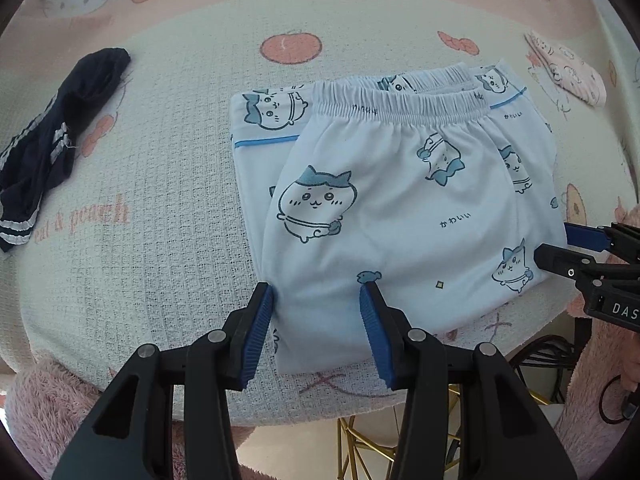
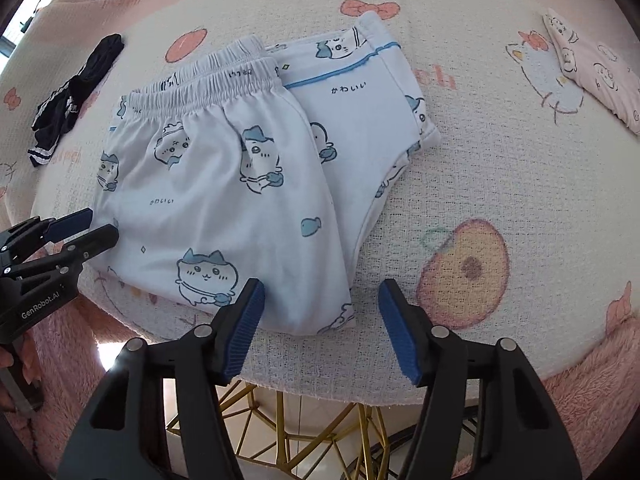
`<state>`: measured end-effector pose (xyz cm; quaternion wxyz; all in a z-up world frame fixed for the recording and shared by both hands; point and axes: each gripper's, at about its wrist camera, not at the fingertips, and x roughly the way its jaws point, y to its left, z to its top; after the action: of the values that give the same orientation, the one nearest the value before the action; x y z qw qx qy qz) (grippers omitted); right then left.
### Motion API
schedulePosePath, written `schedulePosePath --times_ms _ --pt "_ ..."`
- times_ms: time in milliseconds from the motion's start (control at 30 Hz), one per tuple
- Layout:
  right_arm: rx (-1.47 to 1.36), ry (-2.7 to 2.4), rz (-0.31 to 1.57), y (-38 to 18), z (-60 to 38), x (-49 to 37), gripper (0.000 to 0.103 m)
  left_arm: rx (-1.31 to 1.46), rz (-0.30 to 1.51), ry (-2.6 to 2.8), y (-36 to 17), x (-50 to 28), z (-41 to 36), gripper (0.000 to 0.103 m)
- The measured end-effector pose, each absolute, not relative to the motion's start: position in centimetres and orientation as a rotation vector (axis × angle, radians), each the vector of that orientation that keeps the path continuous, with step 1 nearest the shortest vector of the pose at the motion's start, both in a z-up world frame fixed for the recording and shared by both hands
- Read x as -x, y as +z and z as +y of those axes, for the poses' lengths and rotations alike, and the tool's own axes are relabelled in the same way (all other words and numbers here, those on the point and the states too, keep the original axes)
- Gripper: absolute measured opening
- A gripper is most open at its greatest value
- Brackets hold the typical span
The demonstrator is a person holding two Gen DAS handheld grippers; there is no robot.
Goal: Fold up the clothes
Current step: 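Move the right gripper to the folded leg edge of the white pants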
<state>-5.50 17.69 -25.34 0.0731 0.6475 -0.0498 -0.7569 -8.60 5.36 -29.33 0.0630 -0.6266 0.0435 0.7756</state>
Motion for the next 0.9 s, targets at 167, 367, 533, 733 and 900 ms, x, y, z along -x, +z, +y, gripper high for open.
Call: schedulePosePath --times_ms 167,367,533,733,900 --pt "-1.917 -2.254 -0.168 -25.0 18.0 6.0 0.03 1.895 0.119 2.339 -29.5 9.3 5.6 0.047" --pt "-1.898 -2.246 -0.223 -24.5 18.4 6.2 0.02 1.896 0.061 2.341 -29.4 10.0 4.8 0.047" --pt "-1.901 -2.264 -0.384 -24.6 20.1 6.0 0.028 1.858 -0.052 2.374 -28.5 9.4 0.1 0.048" --pt "-1.786 -2.379 -0.375 -21.9 22.0 8.8 0.045 1.769 -0.18 2.356 -26.9 11.4 -2.6 0.048" --pt "-1.942 -2.346 -0.343 -24.5 22.4 11.5 0.045 1.756 -0.141 2.381 -26.9 11.7 0.7 0.048"
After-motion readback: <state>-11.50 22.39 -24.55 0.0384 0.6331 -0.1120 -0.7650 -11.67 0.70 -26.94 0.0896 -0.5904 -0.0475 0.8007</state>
